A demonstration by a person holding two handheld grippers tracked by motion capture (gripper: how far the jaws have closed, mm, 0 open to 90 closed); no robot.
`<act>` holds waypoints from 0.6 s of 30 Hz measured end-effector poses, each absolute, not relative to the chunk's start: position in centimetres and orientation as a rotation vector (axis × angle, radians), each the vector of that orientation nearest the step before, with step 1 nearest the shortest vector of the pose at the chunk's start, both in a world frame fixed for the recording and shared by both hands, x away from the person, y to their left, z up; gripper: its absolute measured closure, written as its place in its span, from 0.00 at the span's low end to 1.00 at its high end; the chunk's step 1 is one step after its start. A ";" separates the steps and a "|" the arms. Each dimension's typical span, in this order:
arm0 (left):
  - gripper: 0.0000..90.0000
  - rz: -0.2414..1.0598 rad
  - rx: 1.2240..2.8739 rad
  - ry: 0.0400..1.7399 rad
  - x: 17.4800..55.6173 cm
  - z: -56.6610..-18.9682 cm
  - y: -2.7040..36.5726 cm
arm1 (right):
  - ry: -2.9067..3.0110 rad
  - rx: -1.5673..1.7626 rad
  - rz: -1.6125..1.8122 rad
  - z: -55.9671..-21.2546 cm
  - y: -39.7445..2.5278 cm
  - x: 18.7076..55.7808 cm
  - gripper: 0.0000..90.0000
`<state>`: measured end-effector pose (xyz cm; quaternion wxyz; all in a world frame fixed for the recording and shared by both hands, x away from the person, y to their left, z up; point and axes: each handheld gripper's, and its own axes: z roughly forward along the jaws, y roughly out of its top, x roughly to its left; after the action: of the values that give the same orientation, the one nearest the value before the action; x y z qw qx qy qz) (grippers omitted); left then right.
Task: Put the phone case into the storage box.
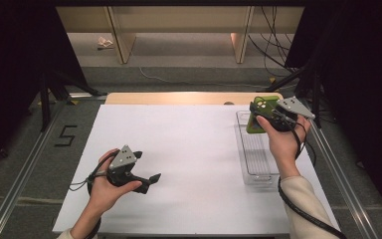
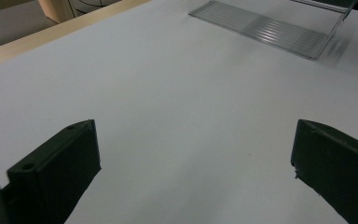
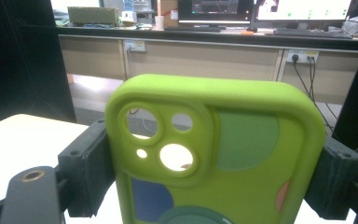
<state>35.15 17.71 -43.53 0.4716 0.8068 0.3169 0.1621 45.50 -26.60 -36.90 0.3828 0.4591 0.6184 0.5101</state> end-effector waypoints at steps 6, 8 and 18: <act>0.01 0.396 1.977 0.775 35.1 -43.6 17.7 | 1.580 1.178 1.297 -36.9 -26.4 45.9 0.20; 0.01 0.395 1.978 0.775 35.1 -43.6 17.6 | 1.581 1.178 1.296 -36.8 -26.3 46.0 0.20; 0.01 0.395 1.979 0.775 35.1 -43.6 17.7 | 1.595 1.182 1.281 -36.9 -26.0 46.8 0.20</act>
<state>35.08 17.67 -43.62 0.4707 0.8077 0.3165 0.1613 46.80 -26.00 -36.95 0.3794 0.4630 0.6246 0.5016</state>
